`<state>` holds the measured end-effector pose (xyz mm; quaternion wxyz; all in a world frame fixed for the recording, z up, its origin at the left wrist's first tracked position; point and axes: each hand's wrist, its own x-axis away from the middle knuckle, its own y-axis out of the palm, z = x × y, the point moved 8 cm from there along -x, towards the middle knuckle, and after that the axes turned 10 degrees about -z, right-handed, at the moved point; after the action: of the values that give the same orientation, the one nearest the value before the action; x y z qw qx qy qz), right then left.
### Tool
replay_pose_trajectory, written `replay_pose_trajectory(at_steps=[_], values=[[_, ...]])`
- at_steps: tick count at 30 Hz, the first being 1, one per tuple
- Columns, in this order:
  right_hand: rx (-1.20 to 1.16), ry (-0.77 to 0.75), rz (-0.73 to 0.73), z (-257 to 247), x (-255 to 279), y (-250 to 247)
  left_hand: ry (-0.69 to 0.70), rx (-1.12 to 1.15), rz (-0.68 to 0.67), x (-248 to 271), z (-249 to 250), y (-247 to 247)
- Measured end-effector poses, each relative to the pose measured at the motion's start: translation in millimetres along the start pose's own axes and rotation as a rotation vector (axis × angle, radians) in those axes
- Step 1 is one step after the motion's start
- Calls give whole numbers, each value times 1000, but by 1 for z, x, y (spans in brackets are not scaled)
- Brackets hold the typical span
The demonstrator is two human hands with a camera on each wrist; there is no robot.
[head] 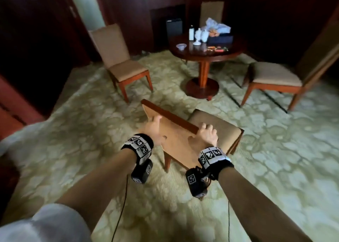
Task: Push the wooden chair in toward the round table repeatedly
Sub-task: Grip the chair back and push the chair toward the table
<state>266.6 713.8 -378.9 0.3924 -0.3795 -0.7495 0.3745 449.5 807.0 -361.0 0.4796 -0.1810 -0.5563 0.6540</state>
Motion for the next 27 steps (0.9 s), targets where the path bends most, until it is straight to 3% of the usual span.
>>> replay_pose_trajectory(at_steps=[7,10,14,19,27], values=[[94,129,-134,9,-24,22,182,-283,-67,-68,6,-2],[102,152,-157,10,-36,25,189,-413,-125,-95,3,5],[175,183,-184,9,-51,29,169,-377,-121,-124,-11,11],[261,251,-124,1,-67,31,121,-425,-108,-148,-12,7],[322,188,20,-2,-69,33,172,-609,-20,-162,-4,5]])
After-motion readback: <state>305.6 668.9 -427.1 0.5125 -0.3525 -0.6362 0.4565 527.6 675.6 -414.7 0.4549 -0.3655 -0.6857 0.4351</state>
